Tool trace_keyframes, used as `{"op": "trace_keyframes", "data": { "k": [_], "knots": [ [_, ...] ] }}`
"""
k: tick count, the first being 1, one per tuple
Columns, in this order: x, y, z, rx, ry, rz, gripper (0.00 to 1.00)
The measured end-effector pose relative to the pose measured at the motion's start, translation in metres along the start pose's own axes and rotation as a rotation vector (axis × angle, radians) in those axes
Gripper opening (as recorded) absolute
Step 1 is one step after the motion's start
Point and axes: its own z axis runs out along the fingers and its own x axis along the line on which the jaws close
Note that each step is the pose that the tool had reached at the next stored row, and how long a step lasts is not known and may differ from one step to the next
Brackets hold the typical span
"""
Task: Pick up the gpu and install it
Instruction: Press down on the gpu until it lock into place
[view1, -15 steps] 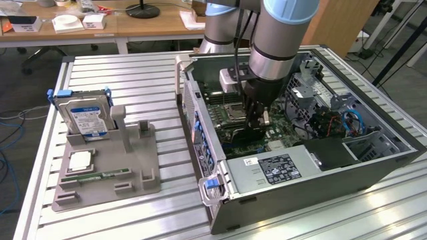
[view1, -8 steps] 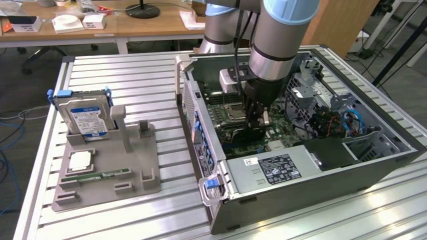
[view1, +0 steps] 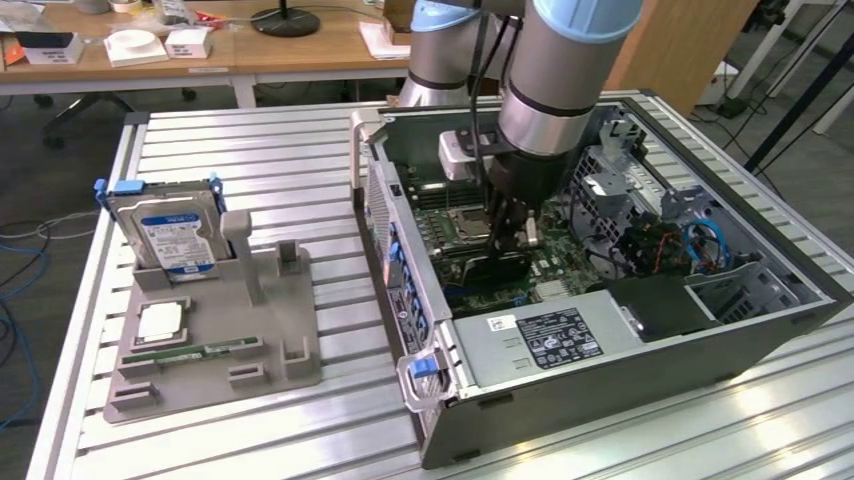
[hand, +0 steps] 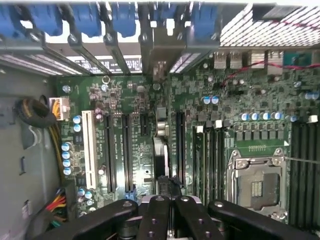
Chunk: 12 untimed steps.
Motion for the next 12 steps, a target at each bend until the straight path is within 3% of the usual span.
{"op": "trace_keyframes", "data": {
  "k": [3, 12],
  "knots": [
    [0.000, 0.0083, -0.0050, -0.0034, -0.0058, 0.000, 0.11],
    [0.002, 0.0477, -0.0208, -0.0065, -0.0431, 0.001, 0.11]
  ]
}}
